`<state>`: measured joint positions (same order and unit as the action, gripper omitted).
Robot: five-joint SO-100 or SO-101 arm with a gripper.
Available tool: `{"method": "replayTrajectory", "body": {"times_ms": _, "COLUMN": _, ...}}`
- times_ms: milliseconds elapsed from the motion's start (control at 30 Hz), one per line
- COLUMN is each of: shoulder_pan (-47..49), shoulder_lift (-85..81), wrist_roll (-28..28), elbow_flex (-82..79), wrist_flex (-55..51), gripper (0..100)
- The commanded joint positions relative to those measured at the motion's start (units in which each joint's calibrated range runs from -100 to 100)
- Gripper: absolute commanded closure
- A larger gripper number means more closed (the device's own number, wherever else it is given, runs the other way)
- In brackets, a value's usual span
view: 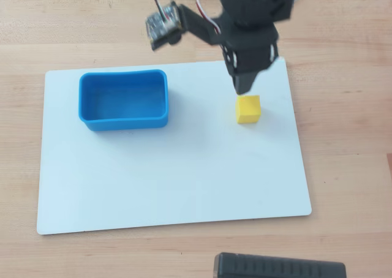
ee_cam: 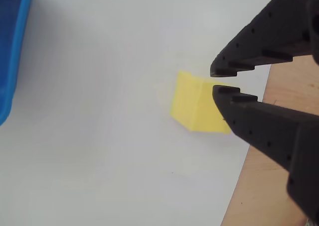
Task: Pick up yellow cube and drop it in the blue rectangular bin
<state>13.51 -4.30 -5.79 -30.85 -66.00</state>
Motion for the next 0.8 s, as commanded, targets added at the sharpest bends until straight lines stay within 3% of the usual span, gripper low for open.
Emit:
{"method": "replayTrajectory", "body": {"times_ms": 0, "shoulder_pan": 2.0, "shoulder_lift": 7.7, "wrist_roll": -1.9, "elbow_flex": 18.7, "wrist_flex": -3.7, "gripper": 100}}
{"method": "replayTrajectory", "body": {"times_ms": 200, "shoulder_pan": 3.2, "shoulder_lift": 9.7, "wrist_roll": -2.4, "elbow_flex": 21.3, "wrist_flex": -5.7, "gripper": 100}}
{"method": "replayTrajectory", "body": {"times_ms": 400, "shoulder_pan": 0.7, "shoulder_lift": 6.9, "wrist_roll": -2.4, "elbow_flex": 21.3, "wrist_flex": -9.3, "gripper": 80}}
{"method": "replayTrajectory", "body": {"times_ms": 767, "shoulder_pan": 1.7, "shoulder_lift": 7.4, "wrist_roll": -2.7, "elbow_flex": 20.8, "wrist_flex": -11.7, "gripper": 73}}
